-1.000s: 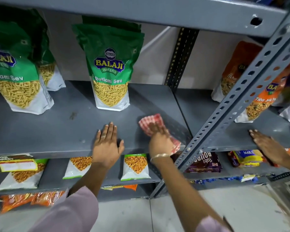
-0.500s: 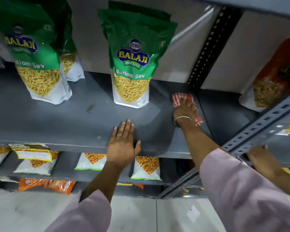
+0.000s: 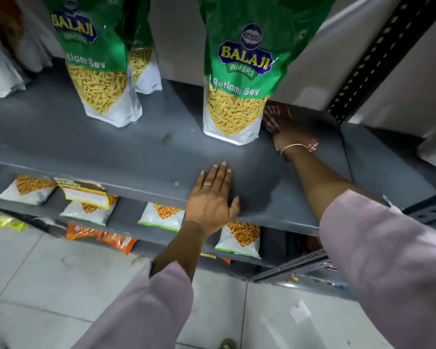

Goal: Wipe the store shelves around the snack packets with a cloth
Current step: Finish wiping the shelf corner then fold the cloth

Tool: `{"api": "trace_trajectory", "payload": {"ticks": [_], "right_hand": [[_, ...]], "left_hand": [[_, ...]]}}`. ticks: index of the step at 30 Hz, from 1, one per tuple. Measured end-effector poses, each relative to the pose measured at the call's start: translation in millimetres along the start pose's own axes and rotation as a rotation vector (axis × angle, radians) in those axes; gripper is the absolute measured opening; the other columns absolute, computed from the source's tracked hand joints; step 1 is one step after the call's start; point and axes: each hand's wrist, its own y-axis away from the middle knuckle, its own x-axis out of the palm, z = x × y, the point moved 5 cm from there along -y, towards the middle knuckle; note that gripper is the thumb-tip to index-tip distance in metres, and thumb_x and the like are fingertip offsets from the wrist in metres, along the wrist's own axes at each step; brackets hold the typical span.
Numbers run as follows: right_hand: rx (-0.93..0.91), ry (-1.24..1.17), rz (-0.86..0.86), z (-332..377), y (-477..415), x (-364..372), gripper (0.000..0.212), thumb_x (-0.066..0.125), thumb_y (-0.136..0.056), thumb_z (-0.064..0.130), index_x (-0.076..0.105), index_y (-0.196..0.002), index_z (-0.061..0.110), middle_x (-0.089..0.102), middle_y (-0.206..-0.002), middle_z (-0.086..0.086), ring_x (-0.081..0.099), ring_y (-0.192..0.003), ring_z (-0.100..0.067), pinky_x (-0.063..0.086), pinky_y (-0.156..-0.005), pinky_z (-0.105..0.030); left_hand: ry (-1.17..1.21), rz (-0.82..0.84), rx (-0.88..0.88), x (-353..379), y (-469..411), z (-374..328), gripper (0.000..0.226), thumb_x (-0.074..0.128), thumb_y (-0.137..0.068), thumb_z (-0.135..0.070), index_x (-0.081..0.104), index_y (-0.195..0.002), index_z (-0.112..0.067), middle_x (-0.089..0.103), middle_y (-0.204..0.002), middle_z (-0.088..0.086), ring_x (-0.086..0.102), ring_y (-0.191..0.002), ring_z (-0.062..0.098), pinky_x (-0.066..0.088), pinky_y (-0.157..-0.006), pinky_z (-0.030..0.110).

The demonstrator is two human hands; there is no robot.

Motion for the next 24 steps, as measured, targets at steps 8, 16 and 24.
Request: {"api": "trace_trajectory", "payload": {"ticks": [8,16,24], "right_hand": [[-0.174,0.053,0.063,56,184,-32,0.054,0.020,-0.095,0.033,0.034,-0.146,0.030,0.026,-0.158,0.006,0.027,-0.146,-0.020,0.025,-0.120,-0.037],[-0.132,-0.243,0.604,54,299,-96,0.042,0.059,-0.092,0.010,0.053,-0.132,0.021,0.057,-0.133,0.002,0.058,-0.110,0.009,0.047,-0.100,-0.017],[0.134,-0.493,0.171,79,254,-89,0.037,0.045,-0.097,0.005,0.053,-0.133,0.006,0.057,-0.133,-0.012,0.055,-0.124,-0.026,0.043,-0.105,-0.029]], "left_hand": [[0.006,0.044,-0.006,-4,4,-3,0.067,0.028,-0.077,-0.037,0.053,-0.126,0.000,0.051,-0.135,0.018,0.049,-0.124,0.030,0.033,-0.105,0.048],[-0.005,0.022,0.012,-6,6,-4,0.061,0.030,-0.078,-0.033,0.059,-0.119,0.000,0.058,-0.128,0.017,0.055,-0.117,0.030,0.042,-0.098,0.049],[0.341,-0.008,-0.185,-26,-11,-11,0.041,0.043,-0.094,-0.023,0.063,-0.107,0.009,0.065,-0.109,0.028,0.060,-0.103,0.040,0.045,-0.091,0.045]]}}
